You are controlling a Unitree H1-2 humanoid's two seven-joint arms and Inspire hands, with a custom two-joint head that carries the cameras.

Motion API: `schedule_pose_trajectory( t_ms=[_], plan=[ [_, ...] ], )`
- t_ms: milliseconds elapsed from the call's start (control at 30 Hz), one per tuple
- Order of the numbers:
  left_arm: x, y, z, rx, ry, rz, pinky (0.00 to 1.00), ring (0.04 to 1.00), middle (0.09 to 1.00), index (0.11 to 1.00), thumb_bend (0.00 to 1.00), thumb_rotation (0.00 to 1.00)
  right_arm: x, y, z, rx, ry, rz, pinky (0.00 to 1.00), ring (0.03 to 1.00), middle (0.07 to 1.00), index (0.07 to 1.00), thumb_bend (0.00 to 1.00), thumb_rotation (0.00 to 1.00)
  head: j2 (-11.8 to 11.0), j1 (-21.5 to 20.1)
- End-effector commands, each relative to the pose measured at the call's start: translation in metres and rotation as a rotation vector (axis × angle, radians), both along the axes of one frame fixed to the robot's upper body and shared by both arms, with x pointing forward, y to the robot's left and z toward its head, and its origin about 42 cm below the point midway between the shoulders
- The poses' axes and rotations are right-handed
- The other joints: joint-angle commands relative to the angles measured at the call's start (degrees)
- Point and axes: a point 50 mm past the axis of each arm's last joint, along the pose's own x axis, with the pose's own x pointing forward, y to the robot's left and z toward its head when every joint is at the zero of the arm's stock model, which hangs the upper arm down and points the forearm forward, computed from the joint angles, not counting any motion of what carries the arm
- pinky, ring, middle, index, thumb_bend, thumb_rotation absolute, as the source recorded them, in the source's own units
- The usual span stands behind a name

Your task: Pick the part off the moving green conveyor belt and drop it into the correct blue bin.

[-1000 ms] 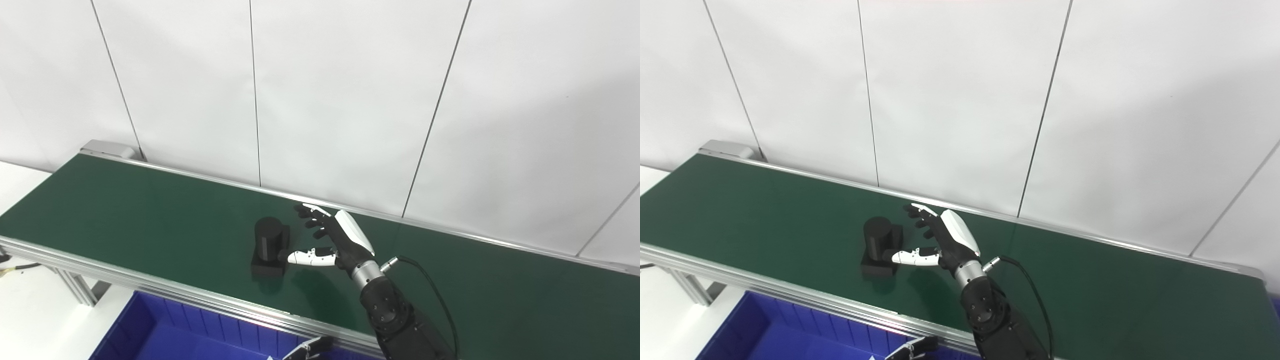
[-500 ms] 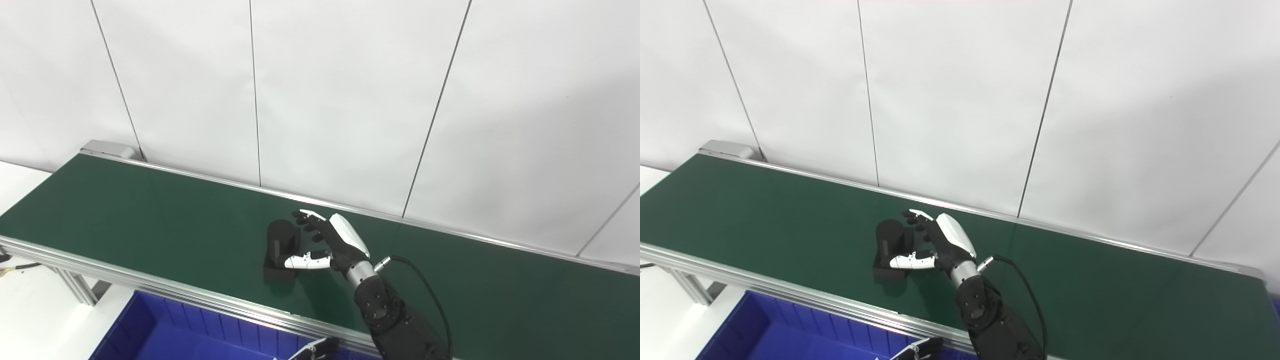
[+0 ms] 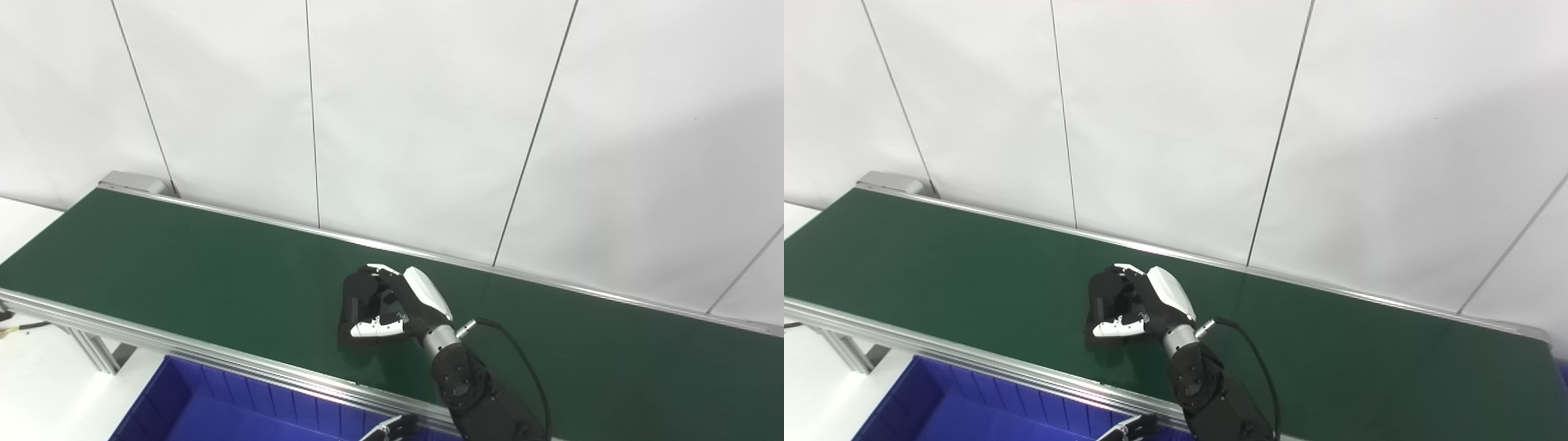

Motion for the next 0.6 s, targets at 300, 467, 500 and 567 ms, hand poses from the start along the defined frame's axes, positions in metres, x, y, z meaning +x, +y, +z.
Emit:
schedule_pose_trajectory(
  t_ms=[300,467,500,567],
  plan=[
    [0.0041,-0.0070,0.0131,-0.026,-0.079,0.009,0.73,0.797,0.838,0.856,0.77,0.52,0.0026,0.0142,0.0189,0.203,-0.159,-0.089,0.38,0.445,0.520,0.500,0.50,0.00,0.25,-0.47],
    [0.0046,-0.0058,0.0133,-0.022,-0.080,0.007,0.74,0.799,0.843,0.854,0.75,0.50,0.0056,0.0103,0.0236,0.199,-0.187,-0.097,0.38,0.450,0.522,0.491,0.50,0.00,0.30,-0.61],
    [0.0044,-0.0056,0.0135,-0.022,-0.081,0.008,0.73,0.799,0.843,0.855,0.75,0.50,0.0058,0.0100,0.0243,0.199,-0.190,-0.097,0.37,0.451,0.522,0.490,0.50,0.00,0.33,-0.62],
    [0.0042,-0.0052,0.0138,-0.023,-0.082,0.008,0.73,0.796,0.841,0.854,0.75,0.51,0.0061,0.0098,0.0255,0.197,-0.193,-0.100,0.37,0.450,0.521,0.494,0.50,0.00,0.43,-0.72]
  ],
)
